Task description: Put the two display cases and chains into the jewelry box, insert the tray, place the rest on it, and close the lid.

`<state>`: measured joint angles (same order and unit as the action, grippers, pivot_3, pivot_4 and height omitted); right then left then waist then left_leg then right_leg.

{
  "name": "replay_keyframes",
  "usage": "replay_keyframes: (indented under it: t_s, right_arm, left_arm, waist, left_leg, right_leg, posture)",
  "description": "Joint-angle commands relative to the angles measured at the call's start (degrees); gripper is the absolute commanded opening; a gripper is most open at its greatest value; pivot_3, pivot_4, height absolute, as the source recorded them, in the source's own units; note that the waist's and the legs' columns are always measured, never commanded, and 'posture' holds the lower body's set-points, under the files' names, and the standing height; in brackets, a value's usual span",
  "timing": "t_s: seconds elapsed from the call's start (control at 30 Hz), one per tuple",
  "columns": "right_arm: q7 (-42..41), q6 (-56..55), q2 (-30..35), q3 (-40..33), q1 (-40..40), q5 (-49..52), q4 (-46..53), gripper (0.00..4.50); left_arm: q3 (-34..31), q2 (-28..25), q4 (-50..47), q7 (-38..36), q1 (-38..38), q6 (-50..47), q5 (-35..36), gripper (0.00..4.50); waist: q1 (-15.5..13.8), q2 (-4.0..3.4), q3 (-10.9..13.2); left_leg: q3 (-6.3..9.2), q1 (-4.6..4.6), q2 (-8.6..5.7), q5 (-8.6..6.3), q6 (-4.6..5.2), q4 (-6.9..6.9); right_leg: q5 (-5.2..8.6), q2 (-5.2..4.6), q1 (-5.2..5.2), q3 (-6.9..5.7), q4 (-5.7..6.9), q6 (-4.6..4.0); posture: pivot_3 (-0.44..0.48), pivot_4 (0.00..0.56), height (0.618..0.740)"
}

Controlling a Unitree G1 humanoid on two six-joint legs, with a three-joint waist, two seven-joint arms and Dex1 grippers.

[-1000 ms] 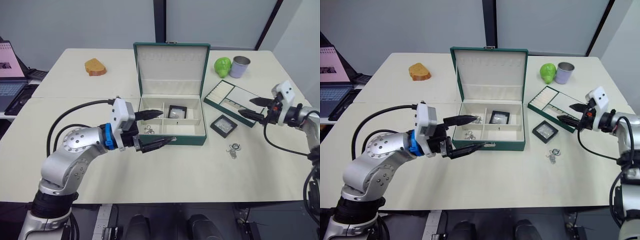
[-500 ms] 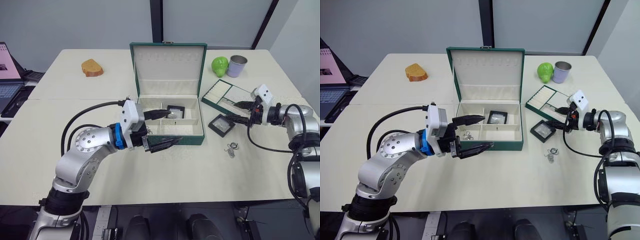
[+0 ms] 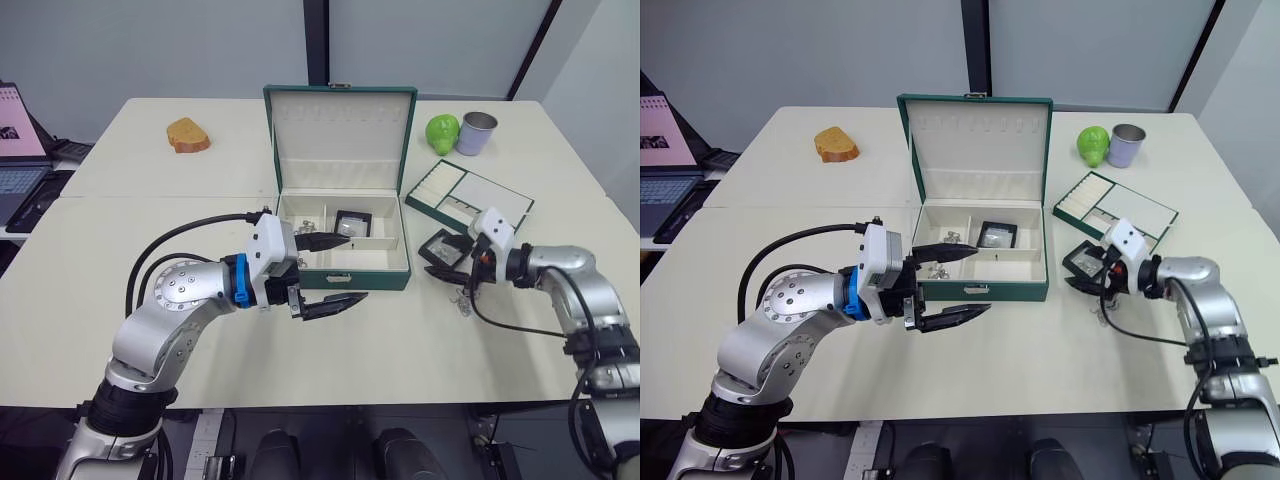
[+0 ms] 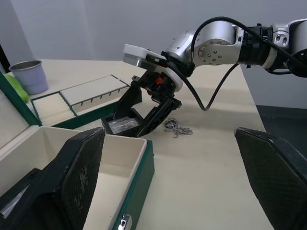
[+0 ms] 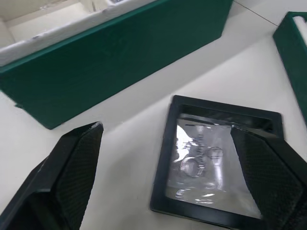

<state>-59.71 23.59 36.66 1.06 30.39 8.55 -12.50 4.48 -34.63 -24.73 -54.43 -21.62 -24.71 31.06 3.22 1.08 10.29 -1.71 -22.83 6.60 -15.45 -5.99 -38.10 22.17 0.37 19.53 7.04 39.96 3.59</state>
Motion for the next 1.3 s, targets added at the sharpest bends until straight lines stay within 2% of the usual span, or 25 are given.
replay_keyframes:
  t_s: [0.03, 0.2, 0.23, 0.3, 0.47, 0.63, 0.97, 1.17, 1.3]
  right_arm:
    - [5.68, 3.22, -0.99, -1.81, -2.82, 0.89, 9.09, 4.50]
    - [10.66, 5.16, -1.87, -0.92, -5.02, -0.31, 12.99, 4.50]
    - [11.35, 5.53, -1.96, -0.44, -5.37, -0.61, 13.44, 4.32]
    - [12.41, 6.19, -2.10, 0.24, -5.82, -0.90, 13.88, 3.85]
    - [14.18, 6.22, -2.24, 0.67, -6.01, -0.81, 13.33, 2.21]
    - [14.44, 5.48, -2.04, 1.11, -5.90, -0.68, 12.04, 1.07]
    - [14.58, 4.95, -2.10, 0.55, -5.26, 0.23, 10.93, 1.07]
    - [14.10, 4.33, -1.70, 0.58, -5.29, 0.20, 10.17, 0.11]
    - [13.32, 3.99, -1.37, -0.02, -5.00, 0.78, 10.34, 0.02]
  left_arm:
    - [-0.01, -0.34, -0.55, -0.81, -0.44, 1.95, -0.99, 4.47]
    - [0.17, 0.20, 0.45, -0.94, -1.19, 2.29, -1.36, 4.47]
    - [0.28, 0.21, 0.58, -1.06, -1.26, 2.35, -1.44, 4.49]
    - [0.42, 0.28, 0.71, -1.24, -1.41, 2.36, -1.56, 4.50]
    - [0.42, 0.44, 1.00, -1.44, -1.80, 2.28, -1.76, 4.50]
    - [0.36, 0.40, 0.83, -1.55, -1.86, 2.04, -1.87, 4.50]
    - [0.50, 0.84, 0.90, -1.35, -1.80, 2.11, -1.98, 4.50]
    - [0.35, 1.18, 1.15, -1.34, -1.35, 2.71, -2.35, 4.50]
    - [-0.08, 1.53, 1.03, -0.80, -0.74, 3.09, -2.45, 4.50]
  waist:
    - [-0.01, 0.00, 0.00]
    - [-0.04, 0.00, 0.00]
    - [-0.04, 0.00, 0.00]
    - [-0.04, 0.00, 0.00]
    - [-0.03, 0.00, 0.00]
    - [-0.05, 0.00, 0.00]
    - [-0.05, 0.00, 0.00]
    - [-0.06, 0.00, 0.00]
    - [-0.06, 0.00, 0.00]
  left_leg:
    - [0.00, 0.00, -0.01, 0.00, 0.00, 0.01]
    - [0.01, -0.01, -0.03, 0.00, 0.00, 0.01]
    - [0.00, 0.00, -0.03, 0.00, 0.00, 0.01]
    - [0.01, 0.00, -0.03, 0.00, 0.00, 0.02]
    - [0.01, 0.00, -0.03, 0.00, 0.00, 0.02]
    - [0.01, 0.00, -0.03, 0.00, 0.00, 0.03]
    - [0.01, 0.00, -0.03, 0.00, 0.00, 0.02]
    - [0.01, 0.00, -0.03, 0.00, 0.00, 0.02]
    - [0.01, 0.00, -0.03, 0.00, 0.00, 0.03]
  right_leg:
    - [0.00, 0.00, 0.01, 0.00, 0.00, 0.00]
    - [0.00, -0.01, 0.02, 0.01, -0.01, 0.00]
    - [0.00, -0.01, 0.02, 0.02, -0.01, 0.00]
    - [0.00, 0.00, 0.02, 0.01, -0.01, 0.00]
    - [0.00, 0.00, 0.02, 0.02, -0.01, 0.00]
    - [0.00, 0.00, 0.02, 0.02, -0.01, 0.00]
    - [0.00, 0.00, 0.02, 0.02, -0.02, 0.00]
    - [0.00, 0.00, 0.02, 0.02, -0.02, 0.00]
    - [0.00, 0.00, 0.02, 0.02, -0.02, 0.00]
  posture:
    - [0.000, 0.150, 0.740]
    - [0.000, 0.150, 0.740]
    - [0.000, 0.150, 0.740]
    - [0.000, 0.150, 0.740]
    - [0.000, 0.150, 0.740]
    - [0.000, 0.150, 0.740]
    - [0.000, 0.150, 0.740]
    - [0.000, 0.150, 0.740]
    - [0.000, 0.150, 0.740]
